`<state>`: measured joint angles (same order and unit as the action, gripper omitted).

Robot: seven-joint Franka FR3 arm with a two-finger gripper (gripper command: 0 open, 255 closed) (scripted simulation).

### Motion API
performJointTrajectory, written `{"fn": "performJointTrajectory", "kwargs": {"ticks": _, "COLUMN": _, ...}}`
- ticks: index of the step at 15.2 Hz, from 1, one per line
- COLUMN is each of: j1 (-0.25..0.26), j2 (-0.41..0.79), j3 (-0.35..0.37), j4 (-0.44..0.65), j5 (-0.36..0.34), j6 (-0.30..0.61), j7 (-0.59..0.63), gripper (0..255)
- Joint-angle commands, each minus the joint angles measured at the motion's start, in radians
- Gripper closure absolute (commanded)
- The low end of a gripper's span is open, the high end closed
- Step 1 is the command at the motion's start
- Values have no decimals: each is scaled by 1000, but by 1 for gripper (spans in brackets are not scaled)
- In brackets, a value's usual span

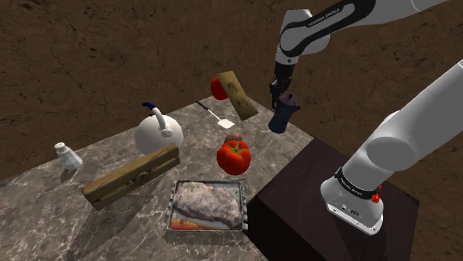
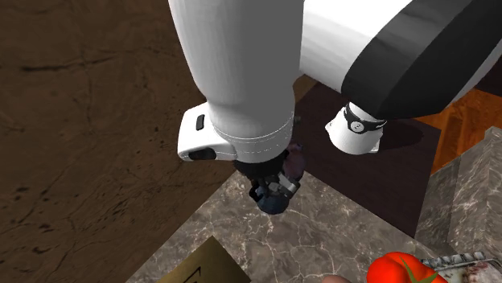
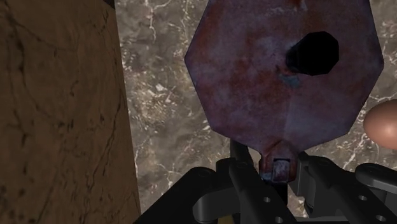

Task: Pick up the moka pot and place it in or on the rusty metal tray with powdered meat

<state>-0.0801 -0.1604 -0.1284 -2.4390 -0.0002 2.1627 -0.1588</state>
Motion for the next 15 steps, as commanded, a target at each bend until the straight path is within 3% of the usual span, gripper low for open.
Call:
{"fn": "performJointTrajectory", "kwargs": {"ticks": 1, "j1": 0, "j2": -17, "j3": 1, "j4": 13, "j5": -2, "j6": -29, "j7": 2, "gripper": 255}}
{"fn": "performJointTrajectory", "kwargs": {"ticks": 15, "j1": 10, "j2": -111, "j3": 22, "j4": 104, "j5": -4, "j6": -213, "j7": 36, "gripper": 255}}
